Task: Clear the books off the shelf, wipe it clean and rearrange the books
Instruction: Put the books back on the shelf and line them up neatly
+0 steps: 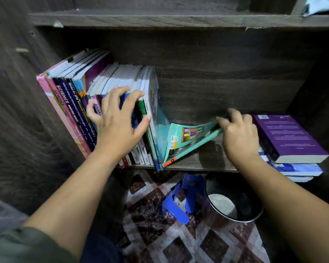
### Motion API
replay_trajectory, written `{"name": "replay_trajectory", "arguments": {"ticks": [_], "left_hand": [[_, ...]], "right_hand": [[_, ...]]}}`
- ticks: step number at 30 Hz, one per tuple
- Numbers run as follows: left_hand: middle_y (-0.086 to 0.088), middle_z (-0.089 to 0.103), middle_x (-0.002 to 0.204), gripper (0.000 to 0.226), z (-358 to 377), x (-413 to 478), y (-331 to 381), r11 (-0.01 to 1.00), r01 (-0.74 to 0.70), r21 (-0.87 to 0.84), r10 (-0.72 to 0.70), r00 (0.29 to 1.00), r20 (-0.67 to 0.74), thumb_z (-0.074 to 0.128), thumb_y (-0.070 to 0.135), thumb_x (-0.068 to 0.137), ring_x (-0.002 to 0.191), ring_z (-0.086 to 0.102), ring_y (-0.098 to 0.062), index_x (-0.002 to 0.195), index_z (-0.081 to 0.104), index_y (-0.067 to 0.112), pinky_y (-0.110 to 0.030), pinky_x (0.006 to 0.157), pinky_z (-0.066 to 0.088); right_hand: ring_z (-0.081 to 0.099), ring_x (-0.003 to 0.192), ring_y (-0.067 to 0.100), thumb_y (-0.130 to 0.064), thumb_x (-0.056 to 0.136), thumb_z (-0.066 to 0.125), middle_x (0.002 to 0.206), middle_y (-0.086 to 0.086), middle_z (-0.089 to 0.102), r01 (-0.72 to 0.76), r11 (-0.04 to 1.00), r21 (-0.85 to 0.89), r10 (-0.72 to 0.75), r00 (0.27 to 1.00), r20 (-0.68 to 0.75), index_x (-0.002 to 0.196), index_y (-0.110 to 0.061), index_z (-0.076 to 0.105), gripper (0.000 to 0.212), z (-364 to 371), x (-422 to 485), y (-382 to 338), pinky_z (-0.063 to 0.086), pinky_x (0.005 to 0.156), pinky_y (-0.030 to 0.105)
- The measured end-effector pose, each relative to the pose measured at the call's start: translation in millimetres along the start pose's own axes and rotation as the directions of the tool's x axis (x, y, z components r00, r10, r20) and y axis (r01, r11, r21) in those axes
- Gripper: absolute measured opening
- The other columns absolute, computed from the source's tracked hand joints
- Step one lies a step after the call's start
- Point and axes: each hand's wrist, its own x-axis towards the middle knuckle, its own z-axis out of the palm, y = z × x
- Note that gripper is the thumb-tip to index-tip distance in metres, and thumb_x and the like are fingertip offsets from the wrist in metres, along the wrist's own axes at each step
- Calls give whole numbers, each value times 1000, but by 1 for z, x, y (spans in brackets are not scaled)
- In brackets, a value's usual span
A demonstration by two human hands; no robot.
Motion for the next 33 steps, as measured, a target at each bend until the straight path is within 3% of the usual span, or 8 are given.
{"name": "replay_trajectory", "arguments": {"ticks": [6,10,13,17,20,25,29,33], "left_hand": [[7,42,144,51,-2,-2,-9,1000,-24,2,24,1000,-15,56,50,90,138,33,-14,135,46,28,-50,110,9],[8,42,146,46,-3,-3,-11,999,-28,-19,28,999,-20,48,39,93,139,31,-11,137,45,27,-48,111,10],[7,43,146,44,-3,-3,-11,999,-37,-29,36,999,-28,48,30,93,139,31,-11,137,45,25,-46,111,9],[7,43,146,46,-4,-3,-13,999,-42,-31,41,999,-22,51,22,92,140,31,-10,137,45,25,-46,110,10],[7,43,146,43,-5,-3,-12,998,-40,-41,39,999,-26,49,23,93,139,31,-10,137,47,25,-44,110,8],[6,44,142,42,-6,-1,-7,999,-21,-42,20,999,-28,46,26,94,136,34,-15,136,49,28,-53,109,12],[5,43,141,38,-2,-1,-5,998,-11,-58,10,1000,-19,46,30,94,135,34,-19,132,51,34,-54,110,8],[10,49,133,29,-4,2,0,994,24,-111,-31,998,-61,45,36,95,129,38,-16,121,58,36,-56,107,13]], "right_hand": [[29,139,35,-12,97,46,157,12,22,154,909,388,-117,986,-119,141,-13,48,44,-17,21,-46,39,105,50],[29,141,36,-14,93,40,158,18,13,463,823,330,-369,876,-310,133,-15,57,44,-19,20,-69,48,84,35],[37,136,37,-5,88,38,159,16,-2,550,738,391,-480,835,-268,151,-35,22,72,-15,17,-85,48,62,31],[46,130,27,-13,95,48,163,2,2,334,638,694,-367,924,-108,150,-41,-8,84,-3,0,-102,53,86,44],[22,141,6,-33,99,47,162,-4,12,114,642,758,-352,922,160,154,-31,-10,79,17,-18,-110,19,118,30],[45,132,27,-29,91,65,153,10,35,-158,697,699,-312,812,494,146,-41,-26,106,40,-33,-125,31,109,35],[49,128,26,-24,92,65,152,8,37,-169,694,700,-326,793,515,134,-54,-33,111,43,-29,-124,36,107,38],[52,79,-8,-20,94,62,127,14,59,-94,693,715,-417,757,503,138,-47,-33,108,42,-25,-116,42,76,20]]}}
